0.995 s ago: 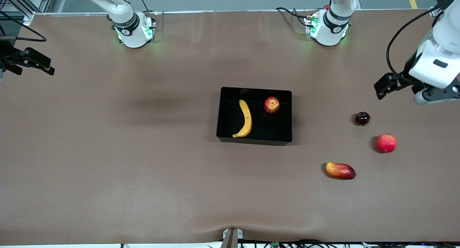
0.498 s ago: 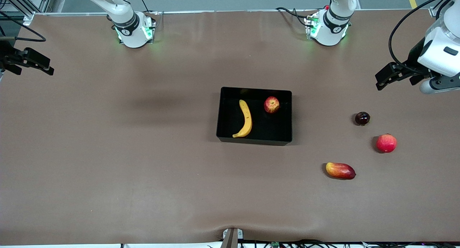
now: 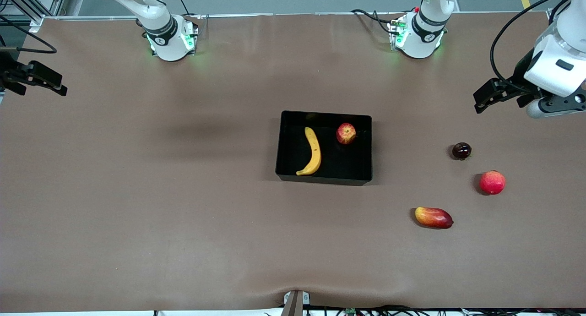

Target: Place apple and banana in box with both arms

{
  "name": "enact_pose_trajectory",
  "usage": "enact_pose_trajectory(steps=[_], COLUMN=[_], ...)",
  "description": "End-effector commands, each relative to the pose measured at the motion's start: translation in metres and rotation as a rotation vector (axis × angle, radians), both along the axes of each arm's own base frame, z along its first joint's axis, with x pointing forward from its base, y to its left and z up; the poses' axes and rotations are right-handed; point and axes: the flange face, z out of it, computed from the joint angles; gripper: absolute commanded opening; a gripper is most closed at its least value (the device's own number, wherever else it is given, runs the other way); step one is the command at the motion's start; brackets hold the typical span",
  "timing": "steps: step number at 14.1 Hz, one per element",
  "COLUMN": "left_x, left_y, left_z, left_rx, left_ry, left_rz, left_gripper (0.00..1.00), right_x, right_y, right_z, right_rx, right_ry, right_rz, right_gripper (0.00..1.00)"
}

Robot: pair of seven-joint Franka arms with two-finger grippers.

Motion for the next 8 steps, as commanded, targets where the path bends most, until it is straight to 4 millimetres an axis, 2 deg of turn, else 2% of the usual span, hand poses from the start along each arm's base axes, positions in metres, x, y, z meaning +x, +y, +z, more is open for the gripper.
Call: enact_pose_trajectory(steps=[1, 8], left_x=[-0.015, -0.009], left_y=[0.008, 0.024], left_z=[0.006, 0.015], left_rx=[-0.024, -0.023], left_ry=[-0.019, -0.030], left_rz=[-0.047, -0.070], left_gripper=[1.00, 1.00], right_x=[-0.003, -0.005], right_y=[-0.004, -0.006], right_z=[0.002, 0.004], right_rx=[-0.011, -0.011], right_ry=[0.001, 0.002], right_rz=[0.008, 0.003], right_gripper=[1.00, 1.00])
